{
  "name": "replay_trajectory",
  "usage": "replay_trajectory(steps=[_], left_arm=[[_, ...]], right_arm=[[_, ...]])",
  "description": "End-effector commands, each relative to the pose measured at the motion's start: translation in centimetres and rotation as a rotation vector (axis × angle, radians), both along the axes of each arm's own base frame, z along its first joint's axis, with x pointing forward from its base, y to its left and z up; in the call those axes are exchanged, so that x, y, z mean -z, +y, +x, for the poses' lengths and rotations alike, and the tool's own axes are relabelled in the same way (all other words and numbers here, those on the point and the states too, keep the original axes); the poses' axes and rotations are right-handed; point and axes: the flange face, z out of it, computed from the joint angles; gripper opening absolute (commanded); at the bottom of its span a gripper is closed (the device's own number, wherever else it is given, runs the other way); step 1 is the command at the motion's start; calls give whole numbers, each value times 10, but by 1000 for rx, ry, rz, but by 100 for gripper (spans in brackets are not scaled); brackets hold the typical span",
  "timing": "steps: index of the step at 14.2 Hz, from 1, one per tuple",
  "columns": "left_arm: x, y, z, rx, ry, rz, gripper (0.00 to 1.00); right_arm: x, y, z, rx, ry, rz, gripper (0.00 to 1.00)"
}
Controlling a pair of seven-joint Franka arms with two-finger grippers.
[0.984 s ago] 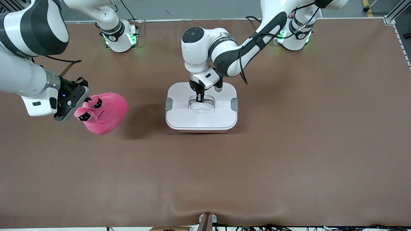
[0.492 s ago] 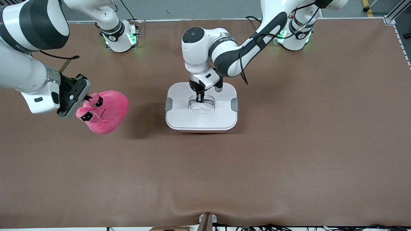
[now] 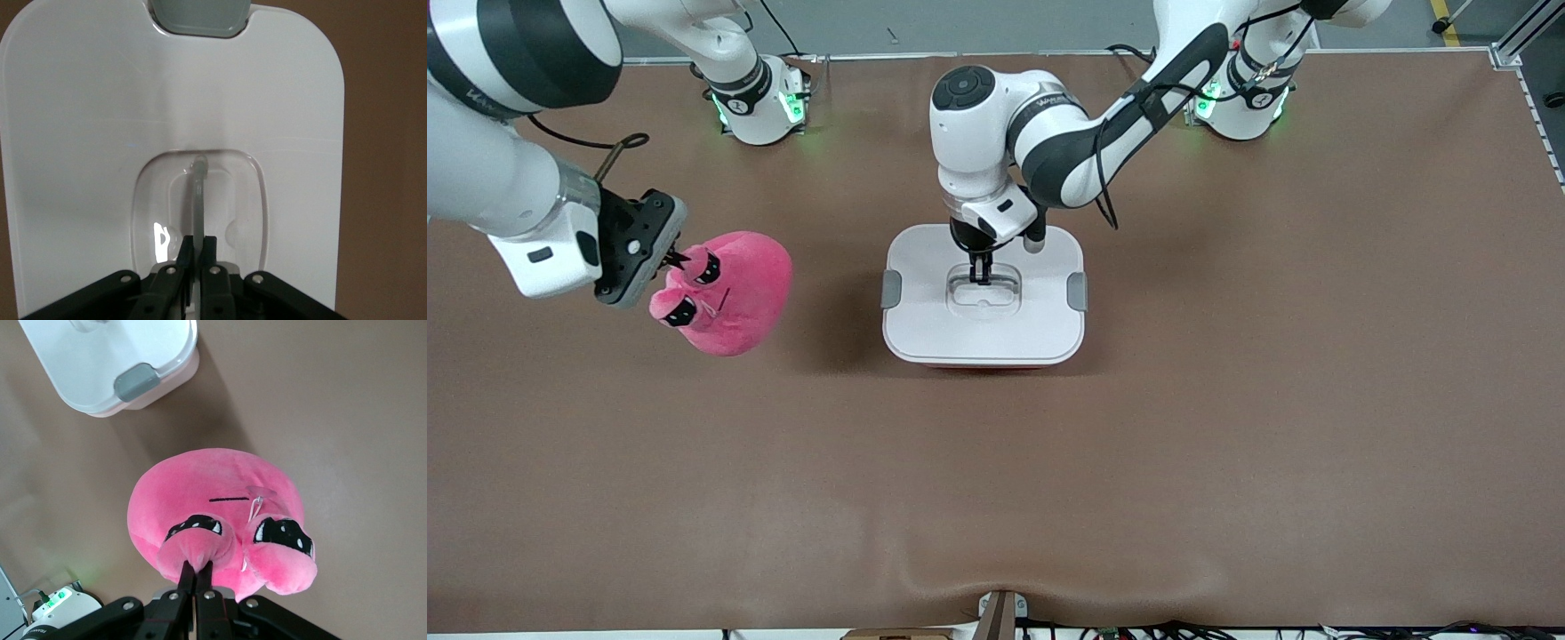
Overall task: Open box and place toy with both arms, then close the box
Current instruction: 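Lift the pink plush with the right gripper toward the box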
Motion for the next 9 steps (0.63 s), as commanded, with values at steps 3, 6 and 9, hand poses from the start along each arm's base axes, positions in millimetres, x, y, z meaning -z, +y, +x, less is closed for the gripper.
replay_trajectory(steps=[3,6,9], left_arm=[[-41,12,-8,-65,-46,31,0],[-64,31,8,-37,-18,15,0],[-102,67,30,6,18,-9,0]], right_arm=[[-16,25,-11,-75,-29,20,0],[-15,36,-4,-231,-96,48,0],[-14,56,-6,-325,-123,60,0]])
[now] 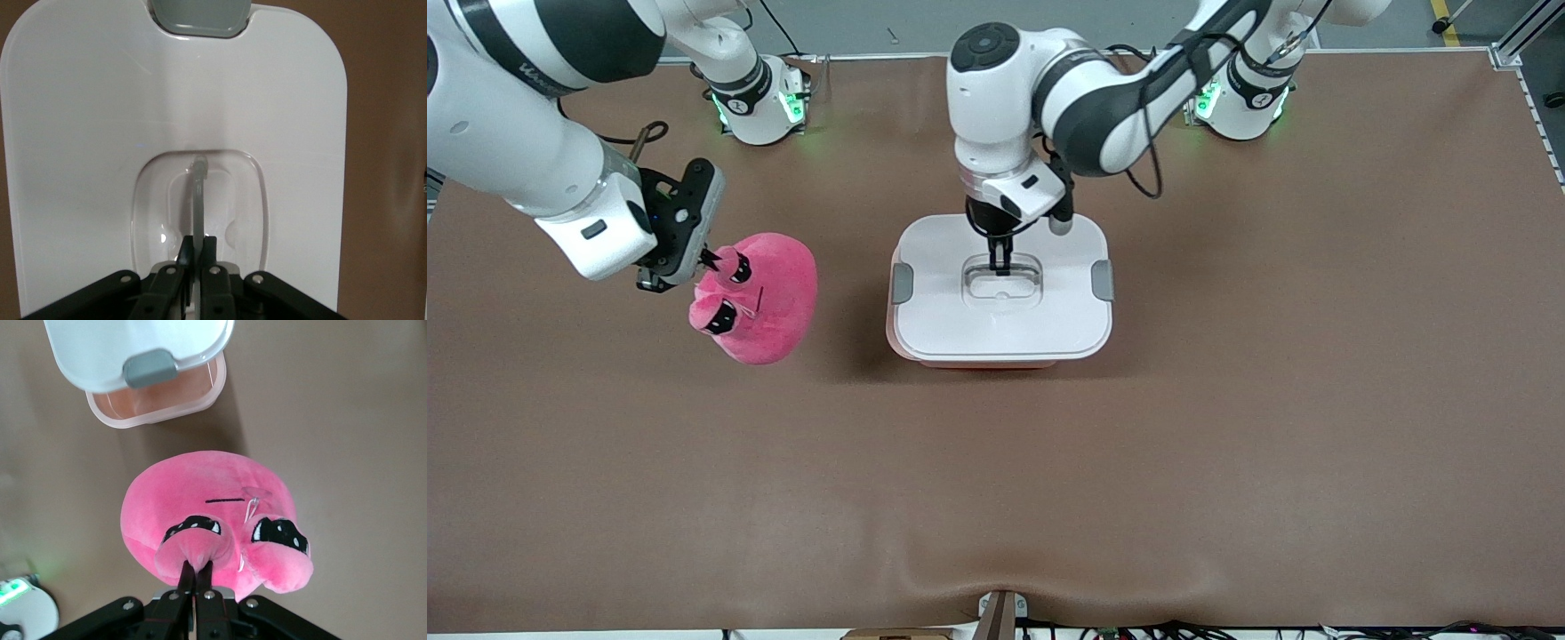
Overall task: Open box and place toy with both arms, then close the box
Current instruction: 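Lift the white lid off with the left gripper while the right gripper carries the plush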
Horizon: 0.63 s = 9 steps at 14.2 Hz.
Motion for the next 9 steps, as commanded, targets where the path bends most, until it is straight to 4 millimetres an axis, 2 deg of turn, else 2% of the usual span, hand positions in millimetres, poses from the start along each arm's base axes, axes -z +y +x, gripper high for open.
replay_trajectory(steps=[1,4,9], left_arm=[[-39,38,13,40,35,8,0],[-68,85,37,105,75,-3,0],[-108,173,73,233,143,-53,0]], right_arm=[[-4,23,-7,-78,-20,14,0],[-6,61,-16,-152,-56,28,0],[-4,107,-24,-340,-121,55,0]])
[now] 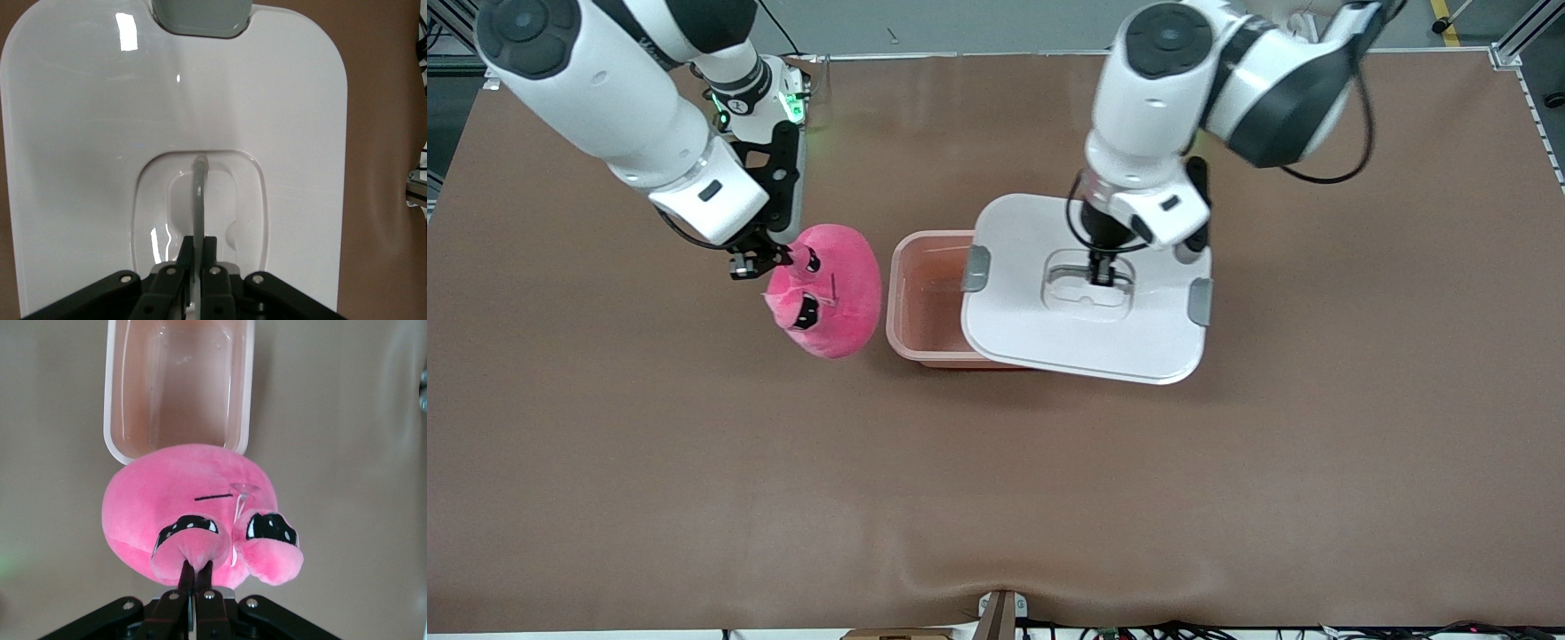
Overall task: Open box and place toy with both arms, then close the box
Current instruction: 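Lift the white lid off with the left gripper while the right gripper carries the plush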
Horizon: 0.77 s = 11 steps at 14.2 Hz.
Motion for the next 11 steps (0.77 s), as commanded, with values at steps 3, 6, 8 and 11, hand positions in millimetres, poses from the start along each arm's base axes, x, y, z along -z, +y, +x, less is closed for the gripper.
replay_trajectory(steps=[3,6,8,11], left_arm=[[-24,72,17,114,60,-32,0],[-24,108,29,211,100,-50,0],[-24,132,34,270,124,-68,0],[-26,164,40,384,142,-79,0]], right_arm=[[1,40,-12,-102,-35,25,0],[6,76,-26,-161,-47,39,0],[9,97,-34,-193,-65,49,0],[18,128,-48,-247,-79,48,0]])
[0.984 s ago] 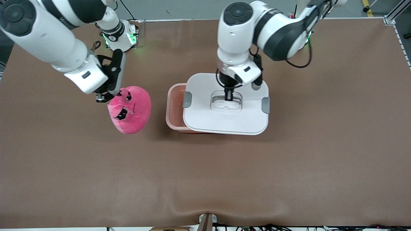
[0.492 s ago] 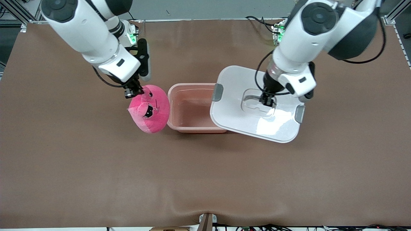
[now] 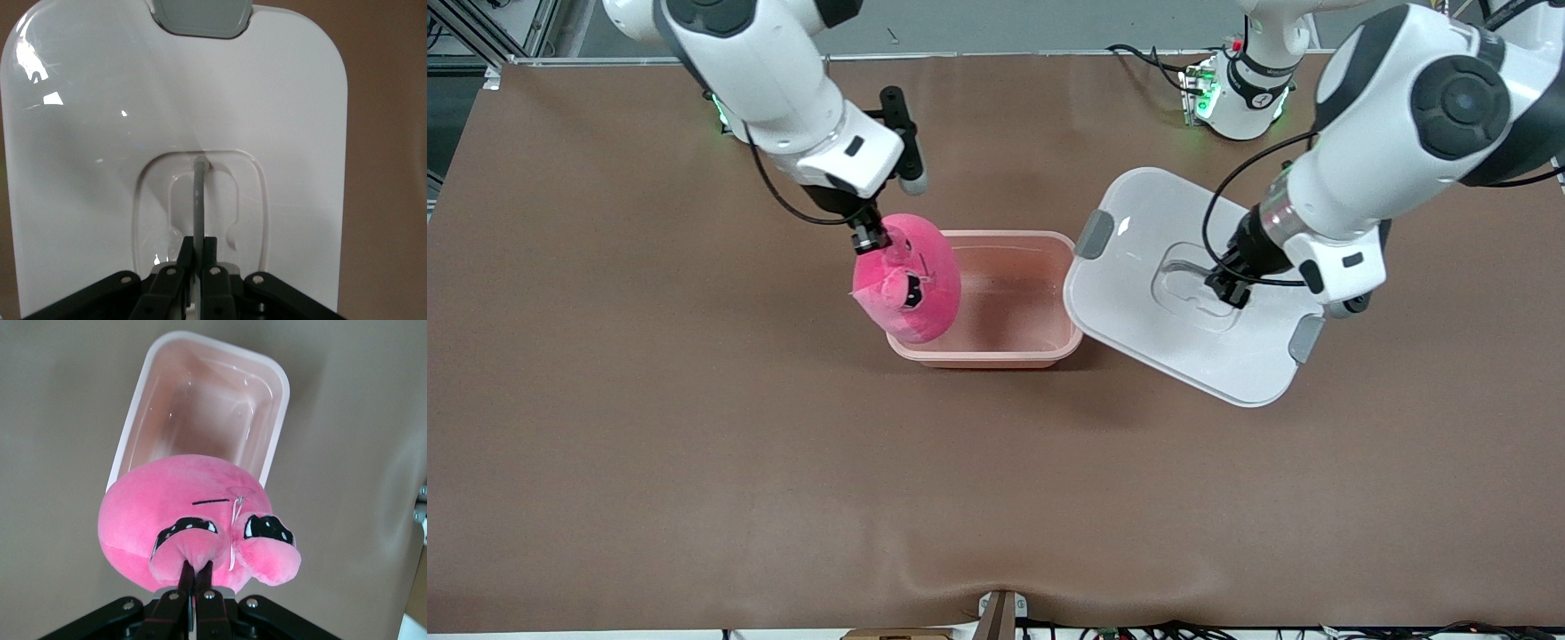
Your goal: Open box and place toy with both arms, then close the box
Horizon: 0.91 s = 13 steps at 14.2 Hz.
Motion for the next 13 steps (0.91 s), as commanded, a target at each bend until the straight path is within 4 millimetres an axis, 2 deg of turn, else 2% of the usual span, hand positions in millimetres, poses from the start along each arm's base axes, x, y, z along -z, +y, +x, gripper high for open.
replay_trajectory(steps=[1,5,9,11,13], left_arm=[[-12,27,-7,116,21,-13,0],[-8,64,-8,260,81,-18,0],[-4,73,-13,365,129,-28,0],[-3,74,-16,420,141,-35,0],[-3,83,-13,451,136,-46,0]], right_arm=[[4,18,-9,-49,-13,7,0],[18,20,-7,-83,1,-10,0],[34,18,-7,-80,25,-27,0],[36,17,-6,-78,25,-30,0],[44,15,-2,-73,36,-38,0]])
